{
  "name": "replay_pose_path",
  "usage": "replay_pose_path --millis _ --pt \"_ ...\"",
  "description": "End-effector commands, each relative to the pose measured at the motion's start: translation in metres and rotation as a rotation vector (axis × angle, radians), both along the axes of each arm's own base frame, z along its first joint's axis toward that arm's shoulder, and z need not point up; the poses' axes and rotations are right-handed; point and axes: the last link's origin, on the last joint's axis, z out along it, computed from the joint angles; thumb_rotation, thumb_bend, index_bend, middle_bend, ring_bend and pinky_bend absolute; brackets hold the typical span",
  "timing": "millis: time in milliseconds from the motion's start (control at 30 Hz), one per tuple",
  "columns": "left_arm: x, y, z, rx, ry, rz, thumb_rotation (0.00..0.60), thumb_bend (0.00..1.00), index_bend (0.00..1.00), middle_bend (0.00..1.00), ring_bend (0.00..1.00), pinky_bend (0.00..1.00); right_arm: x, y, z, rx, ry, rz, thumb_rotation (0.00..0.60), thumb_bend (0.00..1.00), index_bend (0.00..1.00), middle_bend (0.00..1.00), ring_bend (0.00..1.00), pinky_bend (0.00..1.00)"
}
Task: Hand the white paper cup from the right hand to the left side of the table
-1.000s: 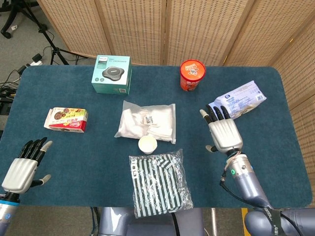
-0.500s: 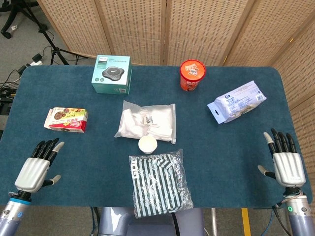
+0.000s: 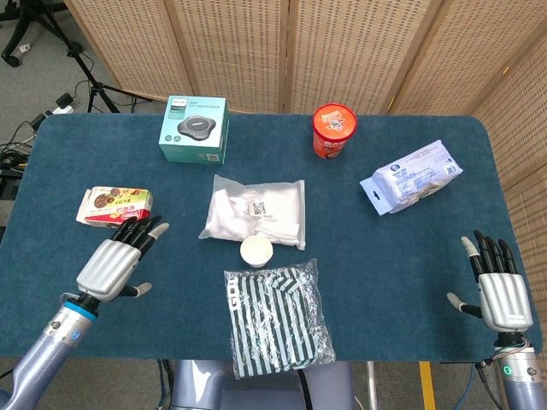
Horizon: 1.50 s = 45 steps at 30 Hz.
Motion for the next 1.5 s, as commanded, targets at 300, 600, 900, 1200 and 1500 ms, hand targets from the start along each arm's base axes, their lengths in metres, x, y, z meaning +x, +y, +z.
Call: replay_pose_path --millis 300,600,900,1200,1500 --pt "0.098 0.057 -0.070 -0.241 0.187 0.025 0.600 0.16 0.04 0.00 0.00 0.00 -0.003 0.004 0.017 -0.056 -0.064 0.001 0.600 0.05 0.00 0.00 0.00 0.00" --pt "0.150 0.058 -0.100 -0.247 0.216 0.015 0.600 0.17 0.05 0.00 0.00 0.00 -0.007 0.007 0.026 -0.074 -0.100 -0.003 0.600 0.05 0.00 0.00 0.00 0.00" --pt "0.167 0.057 -0.117 -0.213 0.263 0.007 0.600 0.17 0.06 0.00 0.00 0.00 -0.006 0.011 0.030 -0.075 -0.123 0.014 0.600 0.05 0.00 0.00 0.00 0.00" --pt "0.167 0.067 -0.128 -0.207 0.278 0.039 0.600 0.17 0.07 0.00 0.00 0.00 -0.005 0.013 0.030 -0.062 -0.130 0.021 0.600 0.05 0.00 0.00 0.00 0.00" --pt "0.161 0.074 -0.144 -0.198 0.313 0.058 0.600 0.18 0.09 0.00 0.00 0.00 -0.006 0.014 0.032 -0.062 -0.145 0.018 0.600 0.05 0.00 0.00 0.00 0.00"
